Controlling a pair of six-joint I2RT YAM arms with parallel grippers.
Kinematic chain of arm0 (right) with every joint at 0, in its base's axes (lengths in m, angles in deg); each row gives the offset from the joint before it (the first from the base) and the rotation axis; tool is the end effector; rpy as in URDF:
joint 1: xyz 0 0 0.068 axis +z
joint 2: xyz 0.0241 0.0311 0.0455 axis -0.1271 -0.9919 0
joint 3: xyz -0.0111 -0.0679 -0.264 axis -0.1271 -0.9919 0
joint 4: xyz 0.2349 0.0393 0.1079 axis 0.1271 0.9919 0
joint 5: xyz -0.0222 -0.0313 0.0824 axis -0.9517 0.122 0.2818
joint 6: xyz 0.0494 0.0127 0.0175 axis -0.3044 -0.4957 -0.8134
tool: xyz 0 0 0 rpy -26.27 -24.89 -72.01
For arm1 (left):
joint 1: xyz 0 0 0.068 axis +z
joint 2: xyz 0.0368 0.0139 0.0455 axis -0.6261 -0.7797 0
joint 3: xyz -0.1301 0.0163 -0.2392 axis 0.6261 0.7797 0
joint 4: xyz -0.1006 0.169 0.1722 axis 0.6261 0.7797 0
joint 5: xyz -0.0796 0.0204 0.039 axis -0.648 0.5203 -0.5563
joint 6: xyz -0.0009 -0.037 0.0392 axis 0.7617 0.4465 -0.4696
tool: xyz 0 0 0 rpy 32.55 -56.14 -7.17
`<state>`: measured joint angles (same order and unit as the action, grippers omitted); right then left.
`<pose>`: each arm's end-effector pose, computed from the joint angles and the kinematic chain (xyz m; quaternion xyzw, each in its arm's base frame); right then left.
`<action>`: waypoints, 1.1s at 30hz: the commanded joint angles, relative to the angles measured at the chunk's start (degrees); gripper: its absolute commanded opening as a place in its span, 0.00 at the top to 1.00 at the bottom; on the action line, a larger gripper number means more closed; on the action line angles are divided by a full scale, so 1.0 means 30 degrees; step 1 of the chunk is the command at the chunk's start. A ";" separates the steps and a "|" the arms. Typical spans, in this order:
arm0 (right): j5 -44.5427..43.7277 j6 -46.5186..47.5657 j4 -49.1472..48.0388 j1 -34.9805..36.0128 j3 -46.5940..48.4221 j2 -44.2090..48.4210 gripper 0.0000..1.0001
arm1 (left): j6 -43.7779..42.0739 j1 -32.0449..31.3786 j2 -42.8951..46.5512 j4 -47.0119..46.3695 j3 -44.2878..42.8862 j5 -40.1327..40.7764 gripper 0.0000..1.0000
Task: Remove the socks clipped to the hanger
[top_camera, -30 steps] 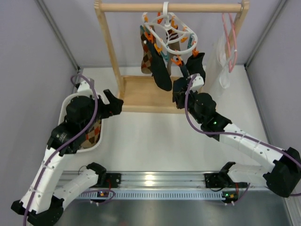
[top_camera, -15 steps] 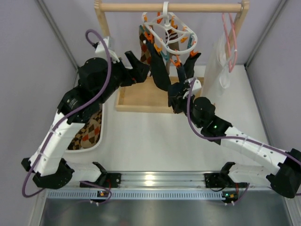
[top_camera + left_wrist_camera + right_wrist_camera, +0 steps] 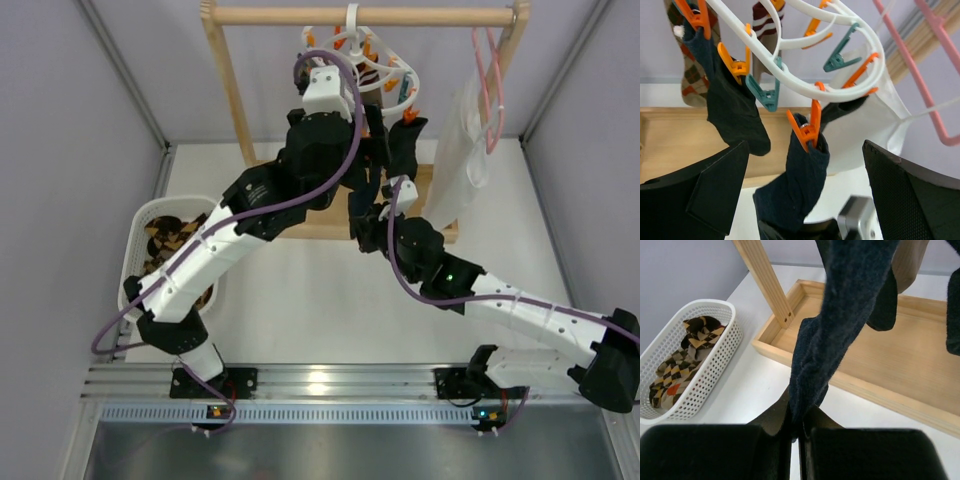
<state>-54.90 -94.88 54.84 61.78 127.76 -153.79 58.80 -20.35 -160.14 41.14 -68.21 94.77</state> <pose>0.1643 0.2066 0.3349 -0.0957 0.7409 0.2713 0.6069 0.1848 -0.2652 0.5384 -0.0147 0.7498 -0.2337 0.6188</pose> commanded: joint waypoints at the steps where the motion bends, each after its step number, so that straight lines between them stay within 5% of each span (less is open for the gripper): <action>1: -0.0901 -0.0338 -0.0639 0.0736 0.0290 0.0022 1.00 | -0.1471 -0.0071 -0.1267 -0.0525 -0.1659 0.2937 0.02; 8: -0.1164 -0.0368 -0.0639 0.1030 0.0172 -0.0271 1.00 | -0.2788 -0.0101 -0.3172 -0.0526 -0.3478 0.4193 0.14; 19: -0.1428 -0.0485 -0.0990 0.1586 -0.0296 -0.0564 1.00 | -0.3550 -0.0130 -0.3760 -0.0613 -0.3888 0.4929 0.65; 26: -0.1662 -0.0631 -0.1254 0.1704 -0.1406 0.0341 1.00 | -0.3697 -0.0071 -0.3907 -0.0730 -0.4035 0.4490 0.87; 28: -0.1750 -0.0806 -0.1342 0.1704 -0.1906 0.0752 1.00 | -0.3668 -0.0042 -0.3965 -0.0702 -0.4006 0.4373 0.87; 29: -0.1722 -0.0807 -0.1284 0.1704 -0.2430 0.1218 1.00 | -0.3639 -0.0042 -0.3821 -0.0730 -0.3803 0.4111 0.72; 33: -0.1225 -0.0837 -0.0641 0.1704 -0.3809 0.2772 1.00 | -0.2996 -0.0042 -0.2708 -0.0731 -0.2516 0.3202 0.47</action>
<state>-58.53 -96.58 54.23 65.72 118.25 -149.90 48.98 -20.52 -171.33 40.87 -77.42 106.50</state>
